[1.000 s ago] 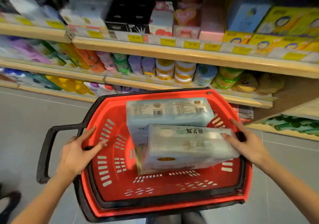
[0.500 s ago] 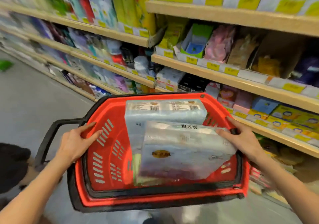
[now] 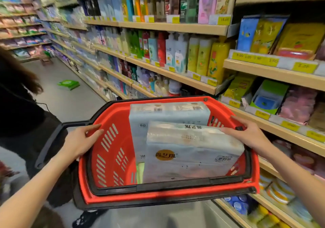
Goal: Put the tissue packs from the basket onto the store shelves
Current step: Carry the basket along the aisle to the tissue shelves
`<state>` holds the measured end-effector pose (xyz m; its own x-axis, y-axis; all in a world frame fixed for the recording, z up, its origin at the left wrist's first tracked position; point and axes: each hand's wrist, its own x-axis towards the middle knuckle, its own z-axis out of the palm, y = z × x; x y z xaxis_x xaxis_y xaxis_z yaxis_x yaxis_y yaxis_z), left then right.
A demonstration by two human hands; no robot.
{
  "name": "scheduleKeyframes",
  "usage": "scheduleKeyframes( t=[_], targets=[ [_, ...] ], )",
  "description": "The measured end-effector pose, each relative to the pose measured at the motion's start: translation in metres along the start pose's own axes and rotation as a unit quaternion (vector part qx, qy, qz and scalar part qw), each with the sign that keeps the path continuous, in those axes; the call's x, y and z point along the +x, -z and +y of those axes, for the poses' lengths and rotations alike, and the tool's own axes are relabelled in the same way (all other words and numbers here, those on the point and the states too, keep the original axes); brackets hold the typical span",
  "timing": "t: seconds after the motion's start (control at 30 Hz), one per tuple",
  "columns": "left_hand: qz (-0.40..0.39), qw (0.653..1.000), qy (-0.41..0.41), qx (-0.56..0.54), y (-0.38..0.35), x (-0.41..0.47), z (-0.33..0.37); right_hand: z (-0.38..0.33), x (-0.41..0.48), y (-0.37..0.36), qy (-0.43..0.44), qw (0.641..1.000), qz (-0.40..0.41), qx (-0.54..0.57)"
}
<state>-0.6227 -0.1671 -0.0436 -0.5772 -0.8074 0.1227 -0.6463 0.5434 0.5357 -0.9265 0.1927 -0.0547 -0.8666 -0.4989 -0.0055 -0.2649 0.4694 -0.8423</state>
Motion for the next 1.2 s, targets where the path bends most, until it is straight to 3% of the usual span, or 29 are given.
scheduleKeyframes(
  t=[0.87, 1.2],
  targets=[
    [0.161, 0.968, 0.189, 0.045, 0.019, 0.212, -0.028, -0.138, 0.391, -0.172, 0.161, 0.969, -0.183, 0.048],
    [0.173, 0.956, 0.23, 0.05, 0.04, 0.338, -0.11, -0.214, 0.509, -0.307, 0.169, 0.954, -0.243, 0.043]
  ],
)
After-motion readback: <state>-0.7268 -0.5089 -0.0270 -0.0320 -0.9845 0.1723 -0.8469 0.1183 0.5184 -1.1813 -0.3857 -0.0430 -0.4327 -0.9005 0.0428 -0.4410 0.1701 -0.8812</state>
